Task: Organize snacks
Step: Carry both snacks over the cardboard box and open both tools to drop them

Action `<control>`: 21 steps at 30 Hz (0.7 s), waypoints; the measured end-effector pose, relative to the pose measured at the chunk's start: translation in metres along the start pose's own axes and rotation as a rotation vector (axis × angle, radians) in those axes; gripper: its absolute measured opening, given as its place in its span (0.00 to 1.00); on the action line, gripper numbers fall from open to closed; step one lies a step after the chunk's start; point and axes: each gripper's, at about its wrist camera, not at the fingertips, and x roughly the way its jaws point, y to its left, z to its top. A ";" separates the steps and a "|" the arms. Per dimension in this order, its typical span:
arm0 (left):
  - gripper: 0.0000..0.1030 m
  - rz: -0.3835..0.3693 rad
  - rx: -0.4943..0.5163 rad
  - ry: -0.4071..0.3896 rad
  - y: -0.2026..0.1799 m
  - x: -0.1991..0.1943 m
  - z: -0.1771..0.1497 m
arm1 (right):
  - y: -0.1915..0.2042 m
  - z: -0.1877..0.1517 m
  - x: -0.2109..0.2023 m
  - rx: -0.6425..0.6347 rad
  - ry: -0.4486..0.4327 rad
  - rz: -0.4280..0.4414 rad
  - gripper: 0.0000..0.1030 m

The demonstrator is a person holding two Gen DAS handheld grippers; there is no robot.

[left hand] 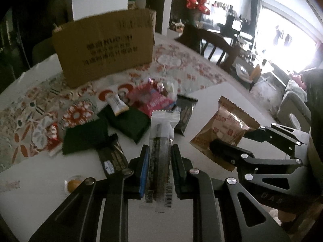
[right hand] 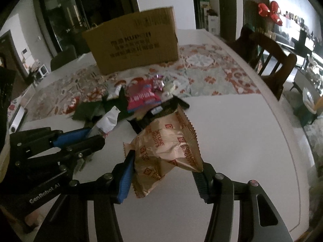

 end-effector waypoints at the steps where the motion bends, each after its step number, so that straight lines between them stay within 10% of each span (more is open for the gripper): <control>1: 0.21 0.001 0.000 -0.016 0.000 -0.004 0.002 | 0.001 0.002 -0.004 -0.004 -0.013 0.001 0.53; 21: 0.21 0.093 -0.030 -0.337 0.026 -0.078 0.077 | 0.026 0.096 -0.064 -0.089 -0.315 0.022 0.53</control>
